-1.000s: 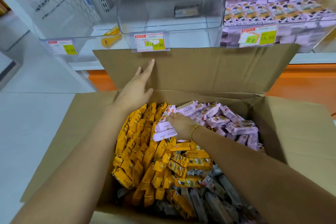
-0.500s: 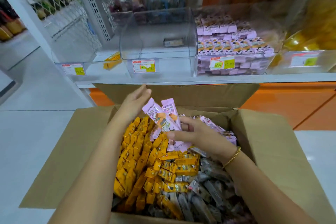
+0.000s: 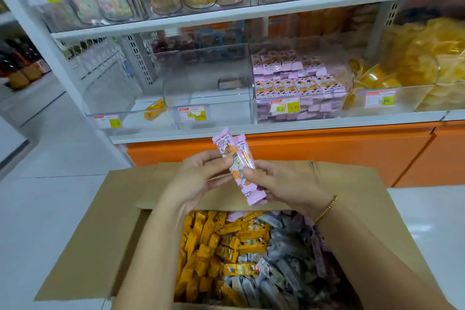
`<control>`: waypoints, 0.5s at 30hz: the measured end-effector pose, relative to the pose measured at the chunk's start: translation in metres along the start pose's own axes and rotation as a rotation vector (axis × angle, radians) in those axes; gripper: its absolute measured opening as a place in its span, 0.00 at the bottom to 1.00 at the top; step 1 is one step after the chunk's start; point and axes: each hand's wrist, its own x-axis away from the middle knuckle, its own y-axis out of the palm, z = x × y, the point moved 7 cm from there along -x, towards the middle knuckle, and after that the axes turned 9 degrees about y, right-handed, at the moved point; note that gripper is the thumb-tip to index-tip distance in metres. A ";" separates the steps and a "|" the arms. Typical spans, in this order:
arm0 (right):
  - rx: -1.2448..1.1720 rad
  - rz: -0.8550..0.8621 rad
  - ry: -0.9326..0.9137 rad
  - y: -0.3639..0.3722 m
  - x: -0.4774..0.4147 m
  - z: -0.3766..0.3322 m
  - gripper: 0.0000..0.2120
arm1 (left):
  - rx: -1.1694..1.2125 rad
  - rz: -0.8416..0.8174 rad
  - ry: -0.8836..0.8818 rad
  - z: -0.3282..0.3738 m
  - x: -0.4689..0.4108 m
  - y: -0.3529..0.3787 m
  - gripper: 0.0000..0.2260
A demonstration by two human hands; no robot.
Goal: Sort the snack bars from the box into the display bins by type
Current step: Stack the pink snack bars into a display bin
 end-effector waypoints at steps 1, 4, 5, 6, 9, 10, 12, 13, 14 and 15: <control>-0.026 -0.030 0.002 -0.001 0.003 -0.001 0.21 | 0.036 0.015 0.005 0.000 0.000 0.004 0.17; -0.110 -0.087 -0.006 -0.010 0.010 -0.006 0.20 | 0.190 -0.018 0.006 0.001 0.001 0.011 0.20; -0.138 -0.078 -0.008 -0.015 0.011 -0.005 0.18 | 0.203 -0.041 0.007 0.003 0.001 0.013 0.20; -0.150 -0.044 -0.008 -0.023 0.010 -0.005 0.16 | 0.187 -0.069 0.011 0.003 0.001 0.016 0.19; -0.120 0.060 -0.001 -0.040 0.009 -0.006 0.06 | 0.153 -0.053 -0.011 -0.001 0.000 0.024 0.17; -0.076 0.065 0.002 -0.041 0.010 -0.009 0.05 | 0.167 -0.028 -0.012 -0.002 -0.002 0.026 0.18; 0.034 0.104 -0.006 -0.045 0.014 -0.018 0.08 | 0.162 -0.006 0.001 -0.003 -0.006 0.033 0.16; 0.069 0.130 -0.019 -0.049 0.015 -0.023 0.10 | 0.135 0.003 0.015 -0.002 -0.008 0.036 0.15; 0.093 0.150 -0.031 -0.052 0.017 -0.027 0.12 | 0.100 0.012 0.032 -0.001 -0.010 0.038 0.16; 0.128 0.164 -0.038 -0.056 0.020 -0.031 0.12 | 0.063 0.020 0.044 -0.001 -0.012 0.041 0.17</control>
